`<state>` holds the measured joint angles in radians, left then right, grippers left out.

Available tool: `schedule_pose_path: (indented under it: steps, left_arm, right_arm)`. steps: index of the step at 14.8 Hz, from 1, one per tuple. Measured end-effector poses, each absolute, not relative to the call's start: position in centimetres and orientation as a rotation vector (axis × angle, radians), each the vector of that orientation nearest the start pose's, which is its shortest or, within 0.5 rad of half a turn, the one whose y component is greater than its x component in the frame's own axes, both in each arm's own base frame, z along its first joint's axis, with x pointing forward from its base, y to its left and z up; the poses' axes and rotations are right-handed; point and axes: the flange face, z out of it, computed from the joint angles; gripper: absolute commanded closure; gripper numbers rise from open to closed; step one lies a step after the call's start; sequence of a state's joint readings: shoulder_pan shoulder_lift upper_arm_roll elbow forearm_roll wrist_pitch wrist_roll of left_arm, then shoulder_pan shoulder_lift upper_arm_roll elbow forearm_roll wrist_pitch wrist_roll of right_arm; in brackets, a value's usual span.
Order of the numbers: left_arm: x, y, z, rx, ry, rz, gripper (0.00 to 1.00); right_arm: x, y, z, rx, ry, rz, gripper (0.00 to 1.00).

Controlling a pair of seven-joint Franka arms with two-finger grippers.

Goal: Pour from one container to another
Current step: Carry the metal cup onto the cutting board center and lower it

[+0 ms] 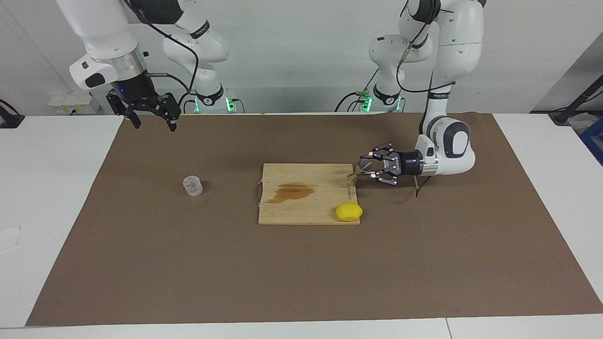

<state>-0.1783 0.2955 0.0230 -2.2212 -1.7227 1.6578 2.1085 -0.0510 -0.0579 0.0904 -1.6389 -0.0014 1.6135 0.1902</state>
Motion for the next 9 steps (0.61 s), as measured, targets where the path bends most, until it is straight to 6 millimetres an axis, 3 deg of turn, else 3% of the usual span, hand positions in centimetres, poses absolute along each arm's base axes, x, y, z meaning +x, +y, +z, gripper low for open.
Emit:
schedule_pose_path:
  steps: [4, 9]
  left_arm:
    - [50.0, -23.4, 28.4, 1.396, -0.835, 0.943, 0.88]
    - [48.7, -27.2, 28.1, 1.406, -0.899, 1.032, 0.85]
  right_arm:
    - [54.0, 1.9, 62.8, -3.120, 0.377, -0.052, 0.07]
    - [54.2, 1.0, 62.1, -3.050, 0.621, -0.022, 0.07]
